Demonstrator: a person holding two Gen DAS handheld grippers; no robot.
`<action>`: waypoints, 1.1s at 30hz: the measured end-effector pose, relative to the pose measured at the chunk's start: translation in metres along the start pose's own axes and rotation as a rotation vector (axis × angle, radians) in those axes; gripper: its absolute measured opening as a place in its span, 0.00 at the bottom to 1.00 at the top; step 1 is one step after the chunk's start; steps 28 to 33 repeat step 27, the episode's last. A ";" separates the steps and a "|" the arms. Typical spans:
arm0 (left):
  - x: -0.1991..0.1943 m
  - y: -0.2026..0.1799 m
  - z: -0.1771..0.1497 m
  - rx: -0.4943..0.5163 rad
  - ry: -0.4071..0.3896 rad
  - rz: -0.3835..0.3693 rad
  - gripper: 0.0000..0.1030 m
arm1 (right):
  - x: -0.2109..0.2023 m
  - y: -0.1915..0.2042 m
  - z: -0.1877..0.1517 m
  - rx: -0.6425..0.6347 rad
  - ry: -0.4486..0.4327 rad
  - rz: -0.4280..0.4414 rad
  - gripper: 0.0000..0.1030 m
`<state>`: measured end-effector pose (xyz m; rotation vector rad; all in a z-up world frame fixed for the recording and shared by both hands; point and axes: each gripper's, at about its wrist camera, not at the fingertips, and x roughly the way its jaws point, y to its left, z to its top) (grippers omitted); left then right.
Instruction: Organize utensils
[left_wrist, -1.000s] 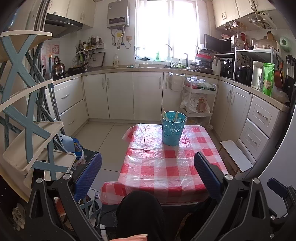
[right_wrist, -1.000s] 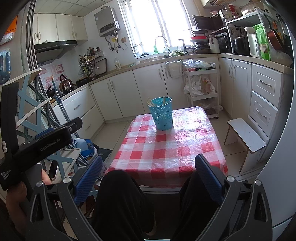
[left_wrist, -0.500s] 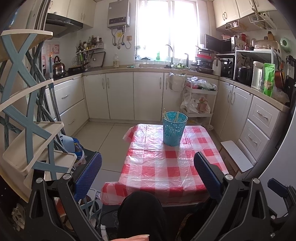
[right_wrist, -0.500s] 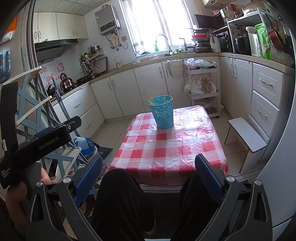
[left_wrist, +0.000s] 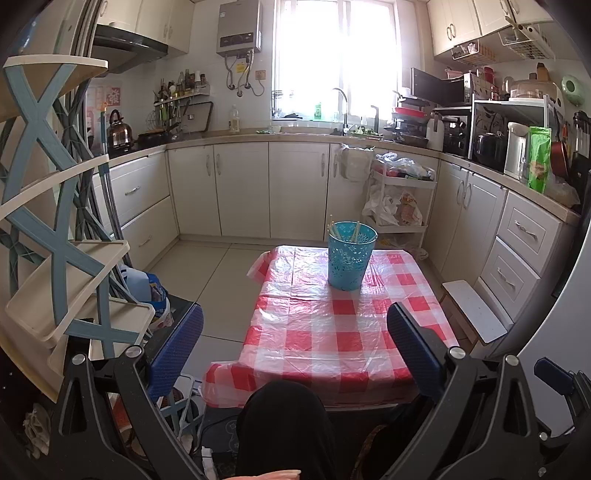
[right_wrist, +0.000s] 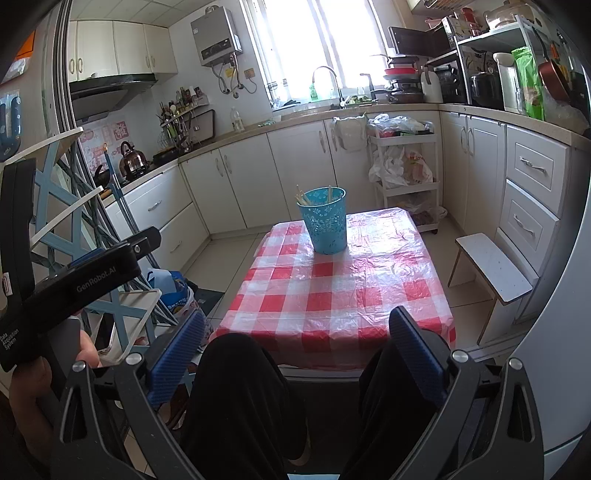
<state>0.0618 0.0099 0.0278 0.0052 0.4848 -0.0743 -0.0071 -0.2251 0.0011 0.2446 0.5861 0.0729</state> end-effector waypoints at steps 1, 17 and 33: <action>0.000 0.000 0.000 0.001 0.000 0.000 0.93 | 0.000 0.001 0.001 0.000 0.000 0.000 0.93; -0.003 -0.002 -0.007 0.022 -0.014 -0.011 0.93 | 0.004 0.000 -0.007 0.000 0.013 0.004 0.93; 0.000 0.008 -0.007 -0.017 0.002 0.016 0.93 | 0.004 0.001 -0.008 -0.004 0.014 0.006 0.93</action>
